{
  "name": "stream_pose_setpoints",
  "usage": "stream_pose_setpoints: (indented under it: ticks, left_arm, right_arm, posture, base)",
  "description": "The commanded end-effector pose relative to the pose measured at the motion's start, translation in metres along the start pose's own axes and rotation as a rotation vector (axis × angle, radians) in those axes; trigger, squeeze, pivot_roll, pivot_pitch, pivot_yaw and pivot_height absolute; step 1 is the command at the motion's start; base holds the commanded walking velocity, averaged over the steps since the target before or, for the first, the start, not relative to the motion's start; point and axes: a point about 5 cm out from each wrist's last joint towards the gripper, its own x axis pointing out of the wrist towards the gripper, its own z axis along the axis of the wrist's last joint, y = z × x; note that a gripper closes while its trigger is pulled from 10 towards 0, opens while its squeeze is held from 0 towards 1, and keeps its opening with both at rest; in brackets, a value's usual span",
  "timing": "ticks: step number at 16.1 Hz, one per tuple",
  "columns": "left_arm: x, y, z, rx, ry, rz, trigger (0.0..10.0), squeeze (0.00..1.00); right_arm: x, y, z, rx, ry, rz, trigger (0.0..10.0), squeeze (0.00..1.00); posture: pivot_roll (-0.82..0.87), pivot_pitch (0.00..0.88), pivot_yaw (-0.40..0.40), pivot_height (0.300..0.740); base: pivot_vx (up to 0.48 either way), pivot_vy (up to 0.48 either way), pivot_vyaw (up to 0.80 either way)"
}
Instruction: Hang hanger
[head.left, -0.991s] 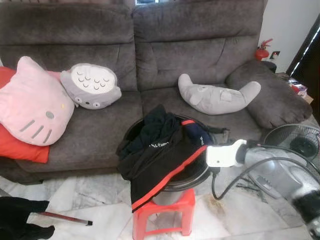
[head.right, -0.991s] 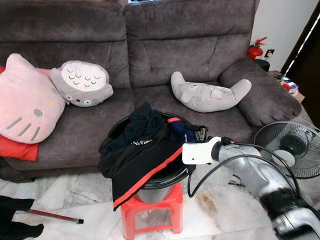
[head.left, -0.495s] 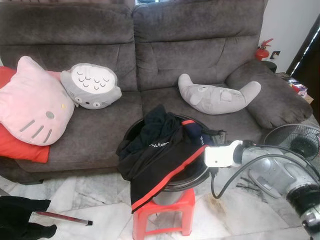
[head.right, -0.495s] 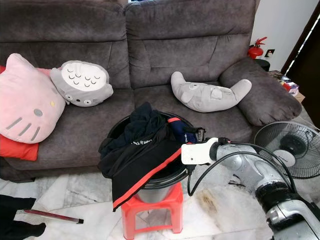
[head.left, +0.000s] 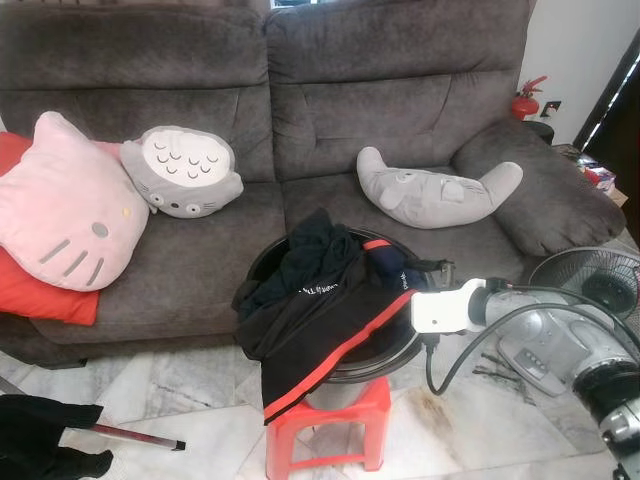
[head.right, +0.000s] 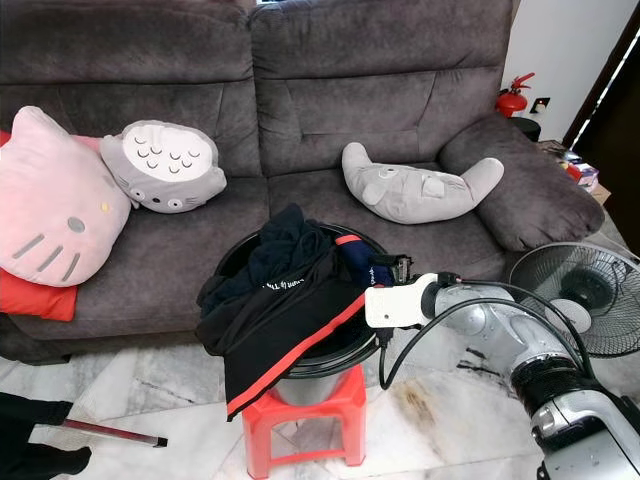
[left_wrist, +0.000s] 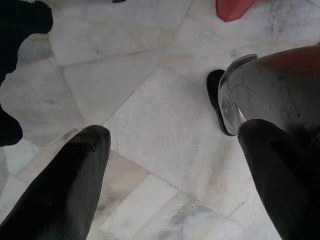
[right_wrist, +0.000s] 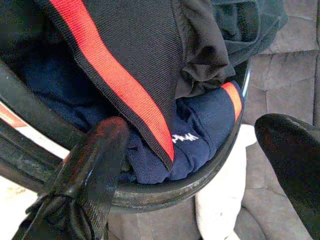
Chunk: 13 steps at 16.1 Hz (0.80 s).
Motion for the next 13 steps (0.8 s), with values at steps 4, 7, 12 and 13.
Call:
stream_pose_setpoints:
  ticks: [4, 7, 12, 13]
  left_arm:
    - [-0.001, -0.007, -0.006, 0.024, 0.030, -0.033, 10.0, 0.00]
    - [-0.001, -0.007, -0.006, 0.036, 0.032, -0.034, 10.0, 0.00]
    - [-0.001, -0.007, -0.006, 0.031, 0.031, -0.032, 10.0, 0.00]
    - [-0.001, -0.007, -0.006, 0.031, 0.031, -0.033, 10.0, 0.00]
  right_arm:
    - [0.003, 0.003, -0.001, -0.029, 0.016, 0.026, 10.0, 0.00]
    - [0.012, 0.002, 0.010, -0.034, -0.032, -0.017, 10.0, 0.00]
    - [0.016, -0.015, 0.037, -0.042, -0.193, -0.133, 10.0, 0.00]
    - [0.016, -0.019, 0.042, -0.044, -0.222, -0.156, 10.0, 0.00]
  posture:
    - [-0.13, 0.050, 0.014, 0.740]
    - [-0.13, 0.053, 0.017, 0.740]
    - [-0.12, 0.053, 0.018, 0.740]
    - [-0.12, 0.052, 0.018, 0.740]
  base:
    - [0.000, 0.000, 0.00]
    - [0.000, 0.000, 0.00]
    - [0.000, 0.000, 0.00]
    - [0.000, 0.000, 0.00]
